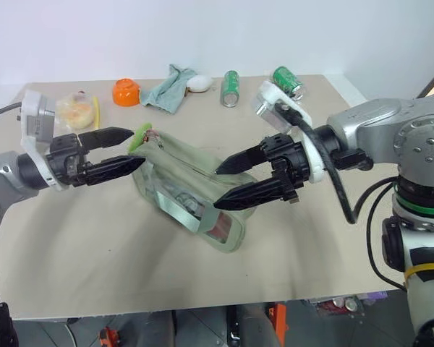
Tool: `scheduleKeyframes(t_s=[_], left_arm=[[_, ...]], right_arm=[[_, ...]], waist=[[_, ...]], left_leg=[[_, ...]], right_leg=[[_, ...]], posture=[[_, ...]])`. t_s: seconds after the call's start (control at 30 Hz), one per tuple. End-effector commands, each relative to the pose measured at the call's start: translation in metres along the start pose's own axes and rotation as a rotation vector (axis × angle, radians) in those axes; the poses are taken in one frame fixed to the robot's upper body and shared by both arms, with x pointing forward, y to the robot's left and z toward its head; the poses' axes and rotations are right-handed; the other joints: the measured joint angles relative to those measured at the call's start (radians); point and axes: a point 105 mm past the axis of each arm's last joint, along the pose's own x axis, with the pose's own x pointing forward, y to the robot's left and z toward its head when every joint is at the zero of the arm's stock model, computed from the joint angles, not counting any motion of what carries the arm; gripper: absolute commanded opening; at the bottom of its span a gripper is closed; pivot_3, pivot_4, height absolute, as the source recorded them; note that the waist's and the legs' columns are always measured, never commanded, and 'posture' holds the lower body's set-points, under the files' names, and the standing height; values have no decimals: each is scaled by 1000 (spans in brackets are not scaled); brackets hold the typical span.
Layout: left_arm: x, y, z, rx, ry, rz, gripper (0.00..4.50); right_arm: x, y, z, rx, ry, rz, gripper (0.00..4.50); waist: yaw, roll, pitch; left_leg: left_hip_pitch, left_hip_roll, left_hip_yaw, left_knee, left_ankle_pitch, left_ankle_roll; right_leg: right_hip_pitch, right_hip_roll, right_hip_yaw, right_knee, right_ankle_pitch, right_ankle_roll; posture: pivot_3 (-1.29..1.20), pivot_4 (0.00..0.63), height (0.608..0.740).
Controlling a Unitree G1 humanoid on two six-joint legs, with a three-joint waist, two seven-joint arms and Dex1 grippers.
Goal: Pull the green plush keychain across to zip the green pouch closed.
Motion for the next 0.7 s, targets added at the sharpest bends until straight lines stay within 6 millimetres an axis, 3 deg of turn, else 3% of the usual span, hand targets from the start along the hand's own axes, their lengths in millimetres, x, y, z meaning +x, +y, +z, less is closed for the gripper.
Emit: scheduleKeyframes(t_s=[0.03, 0.43, 0.63, 0.7], left_arm=[[-8, -2, -1, 40, 66, -17, 4477], [-9, 2, -10, 29, 46, 7, 4477], [-7, 2, -11, 26, 37, 15, 4477], [-7, 1, -12, 27, 34, 16, 4500]], right_arm=[[0, 1, 7, -20, -11, -24, 4500], [20, -6, -20, -39, 154, -56, 4500], [26, -22, -24, -56, 151, -128, 4500], [26, -28, -23, -57, 136, -156, 3982]], waist=[[0, 0, 0], [2, 0, 0], [2, 0, 0], [2, 0, 0]], left_leg=[[0, 1, 0, 0, 0, 0], [0, 4, 0, 0, 0, 0], [0, 4, 0, 0, 0, 0], [0, 5, 0, 0, 0, 0]], right_leg=[[0, 2, 0, 0, 0, -1], [-1, 4, 0, 0, 0, -3], [-1, 5, 0, 0, 0, -3], [-1, 5, 0, 0, 1, -3]], posture=[[0, 150, 740], [0, 150, 740], [0, 150, 740], [0, 150, 740]])
